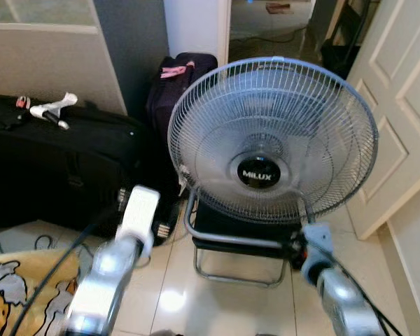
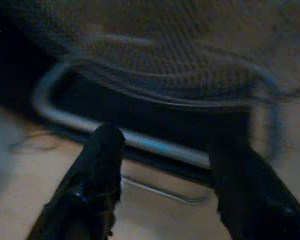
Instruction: Clean up the room
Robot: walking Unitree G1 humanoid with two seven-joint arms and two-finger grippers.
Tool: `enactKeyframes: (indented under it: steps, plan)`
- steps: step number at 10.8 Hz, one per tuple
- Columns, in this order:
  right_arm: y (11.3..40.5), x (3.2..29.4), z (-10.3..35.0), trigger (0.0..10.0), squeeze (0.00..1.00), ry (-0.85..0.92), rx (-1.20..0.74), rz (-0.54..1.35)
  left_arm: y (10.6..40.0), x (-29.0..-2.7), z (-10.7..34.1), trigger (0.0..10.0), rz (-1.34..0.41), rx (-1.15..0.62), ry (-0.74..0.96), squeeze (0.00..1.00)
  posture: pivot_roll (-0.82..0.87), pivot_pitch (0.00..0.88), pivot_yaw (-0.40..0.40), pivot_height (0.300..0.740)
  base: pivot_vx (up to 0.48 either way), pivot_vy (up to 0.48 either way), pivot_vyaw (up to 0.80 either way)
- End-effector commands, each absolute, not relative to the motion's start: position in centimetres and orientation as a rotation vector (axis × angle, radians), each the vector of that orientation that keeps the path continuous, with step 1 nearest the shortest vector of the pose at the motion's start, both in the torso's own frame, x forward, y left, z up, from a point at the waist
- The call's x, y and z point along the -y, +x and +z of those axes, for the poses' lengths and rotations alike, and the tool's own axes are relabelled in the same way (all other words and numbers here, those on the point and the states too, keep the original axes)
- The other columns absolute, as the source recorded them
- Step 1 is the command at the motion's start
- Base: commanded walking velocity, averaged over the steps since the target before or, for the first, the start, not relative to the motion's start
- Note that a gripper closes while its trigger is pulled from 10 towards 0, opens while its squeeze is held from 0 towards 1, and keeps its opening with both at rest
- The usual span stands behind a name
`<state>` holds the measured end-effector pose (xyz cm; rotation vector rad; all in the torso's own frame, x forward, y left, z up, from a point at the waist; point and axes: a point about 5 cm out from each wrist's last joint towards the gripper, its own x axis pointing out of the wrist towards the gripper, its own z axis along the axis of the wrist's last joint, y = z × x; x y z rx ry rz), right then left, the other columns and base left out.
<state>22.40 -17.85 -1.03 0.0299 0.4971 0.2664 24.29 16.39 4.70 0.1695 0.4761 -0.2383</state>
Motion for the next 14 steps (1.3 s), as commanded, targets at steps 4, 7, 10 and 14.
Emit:
enactKeyframes:
  steps: [4,7,10,14]
  plan:
    - [23.4,14.4,3.5,10.0,1.00,-0.033,-0.316,0.578,24.1,-17.5,5.5,10.0,-0.197,-0.402,0.167,0.00,-0.08,0.000,0.039,0.740,0.000,0.000,0.54]
    - [25.2,13.9,6.9,10.0,1.00,0.014,-0.206,0.563,25.6,-17.6,7.6,10.0,-0.138,-0.322,0.149,0.77,-0.05,0.000,0.041,0.740,0.000,0.000,0.80]
    - [25.4,13.7,6.5,10.0,1.00,0.141,-0.223,0.393,26.7,-18.8,9.8,10.0,-0.057,-0.212,0.223,1.00,-0.01,0.000,0.043,0.740,0.000,0.000,0.80]
    - [27.7,15.6,7.2,10.0,1.00,0.101,-0.211,0.218,27.7,-18.0,10.7,10.0,-0.088,-0.218,0.118,0.00,-0.07,0.000,0.051,0.740,0.000,0.000,0.80]
